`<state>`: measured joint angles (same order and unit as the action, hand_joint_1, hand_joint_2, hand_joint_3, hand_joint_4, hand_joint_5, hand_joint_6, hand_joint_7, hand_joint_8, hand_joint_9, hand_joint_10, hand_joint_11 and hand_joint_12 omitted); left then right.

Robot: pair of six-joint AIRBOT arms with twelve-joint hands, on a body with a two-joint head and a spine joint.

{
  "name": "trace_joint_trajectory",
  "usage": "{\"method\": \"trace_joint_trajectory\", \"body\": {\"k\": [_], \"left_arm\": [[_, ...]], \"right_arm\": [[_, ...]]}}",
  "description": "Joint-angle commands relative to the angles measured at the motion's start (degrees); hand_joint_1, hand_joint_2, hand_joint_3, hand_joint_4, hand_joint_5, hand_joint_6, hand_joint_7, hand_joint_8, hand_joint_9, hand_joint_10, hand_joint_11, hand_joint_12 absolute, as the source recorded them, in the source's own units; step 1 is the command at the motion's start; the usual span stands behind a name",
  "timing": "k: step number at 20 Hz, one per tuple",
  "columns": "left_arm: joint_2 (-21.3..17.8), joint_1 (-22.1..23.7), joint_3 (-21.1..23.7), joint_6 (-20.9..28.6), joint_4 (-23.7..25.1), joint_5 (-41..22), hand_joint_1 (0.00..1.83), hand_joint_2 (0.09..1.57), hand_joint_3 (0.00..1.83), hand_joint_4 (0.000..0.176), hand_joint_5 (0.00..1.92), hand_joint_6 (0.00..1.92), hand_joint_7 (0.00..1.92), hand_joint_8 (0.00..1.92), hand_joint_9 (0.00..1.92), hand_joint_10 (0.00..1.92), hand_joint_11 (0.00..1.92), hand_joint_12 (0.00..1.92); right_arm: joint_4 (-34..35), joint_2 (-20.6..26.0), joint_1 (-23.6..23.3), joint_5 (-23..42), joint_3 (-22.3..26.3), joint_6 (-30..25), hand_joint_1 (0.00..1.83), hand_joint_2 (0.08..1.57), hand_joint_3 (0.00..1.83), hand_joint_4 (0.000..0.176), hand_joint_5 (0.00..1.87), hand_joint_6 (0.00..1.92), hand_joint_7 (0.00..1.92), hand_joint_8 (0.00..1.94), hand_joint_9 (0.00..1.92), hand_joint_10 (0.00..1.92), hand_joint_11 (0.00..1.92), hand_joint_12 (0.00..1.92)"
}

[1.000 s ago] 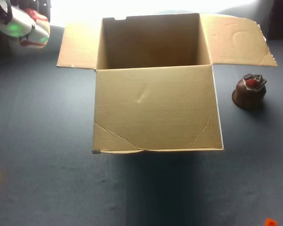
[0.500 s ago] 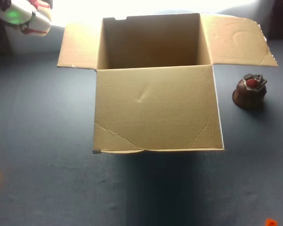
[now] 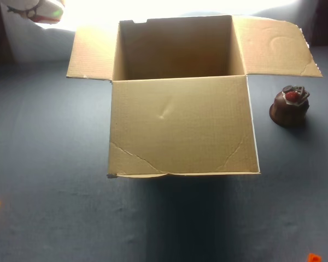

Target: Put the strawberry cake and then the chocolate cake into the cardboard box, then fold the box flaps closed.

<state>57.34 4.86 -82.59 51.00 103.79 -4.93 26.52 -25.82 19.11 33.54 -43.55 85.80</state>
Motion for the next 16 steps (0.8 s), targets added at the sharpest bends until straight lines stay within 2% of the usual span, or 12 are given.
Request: {"method": "trace_joint_trajectory", "body": {"k": [1, 4, 6, 8, 9, 10, 15, 16], "left_arm": [[-0.72, 1.31, 0.32, -0.16, -0.12, 0.62, 1.20, 1.16, 0.00, 0.000, 0.92, 1.00, 0.88, 1.28, 0.63, 1.31, 0.32, 1.76], [-0.71, 2.62, 1.33, -0.16, -0.52, -1.67, 1.19, 1.16, 0.00, 0.004, 0.91, 1.03, 0.86, 1.29, 0.61, 1.33, 0.29, 1.80], [-0.72, 2.89, 2.24, -0.17, -1.63, -3.95, 1.19, 1.17, 0.00, 0.003, 0.90, 1.04, 0.85, 1.30, 0.61, 1.34, 0.31, 1.79], [-0.72, 2.89, 3.04, -0.43, -2.46, -6.98, 1.19, 1.16, 0.00, 0.011, 0.92, 1.03, 0.85, 1.29, 0.61, 1.34, 0.31, 1.81], [-0.72, 2.20, 3.65, -6.40, -9.73, -8.90, 1.19, 1.17, 0.00, 0.003, 0.91, 1.03, 0.84, 1.31, 0.60, 1.36, 0.30, 1.83], [-0.70, 1.49, 4.22, -9.74, -13.65, -10.27, 1.19, 1.16, 0.00, 0.000, 0.93, 1.00, 0.85, 1.31, 0.60, 1.37, 0.30, 1.82], [-0.57, -0.08, 6.16, -12.20, -16.52, -14.14, 1.20, 1.16, 0.00, 0.000, 0.93, 0.98, 0.86, 1.32, 0.59, 1.39, 0.29, 1.84], [0.01, -1.32, 6.80, -19.56, -25.45, -15.39, 1.19, 1.17, 0.00, 0.000, 0.90, 1.03, 0.85, 1.32, 0.58, 1.40, 0.28, 1.88]], "right_arm": [[-0.53, 0.79, -0.72, 7.27, -0.23, 0.11, 0.01, 1.24, 0.00, 0.000, 0.21, 0.00, 0.16, 0.00, 0.12, 0.00, 0.00, 0.25], [-0.53, 0.78, -0.73, 7.27, -0.23, 0.11, 0.00, 1.24, 0.00, 0.000, 0.20, 0.00, 0.14, 0.00, 0.09, 0.00, 0.00, 0.13], [-0.53, 0.78, -0.73, 7.27, -0.24, 0.11, 0.03, 1.24, 0.00, 0.000, 0.22, 0.01, 0.16, 0.00, 0.11, 0.01, 0.00, 0.17], [-0.53, 0.78, -0.74, 7.27, -0.24, 0.11, 0.02, 1.24, 0.00, 0.000, 0.22, 0.01, 0.17, 0.00, 0.11, 0.01, 0.00, 0.19], [-0.53, 0.78, -0.74, 7.27, -0.24, 0.11, 0.02, 1.24, 0.00, 0.000, 0.21, 0.00, 0.15, 0.00, 0.10, 0.00, 0.00, 0.17], [-0.53, 0.78, -0.74, 7.27, -0.24, 0.11, 0.02, 1.24, 0.00, 0.000, 0.21, 0.00, 0.15, 0.00, 0.10, 0.00, 0.00, 0.14], [-0.53, 0.77, -0.76, 7.28, -0.24, 0.10, 0.00, 1.24, 0.00, 0.000, 0.21, 0.00, 0.16, 0.00, 0.11, 0.00, 0.00, 0.17], [-0.53, 0.77, -0.77, 7.31, -0.24, 0.10, 0.02, 1.23, 0.00, 0.000, 0.23, 0.01, 0.17, 0.00, 0.13, 0.01, 0.00, 0.26]]}}
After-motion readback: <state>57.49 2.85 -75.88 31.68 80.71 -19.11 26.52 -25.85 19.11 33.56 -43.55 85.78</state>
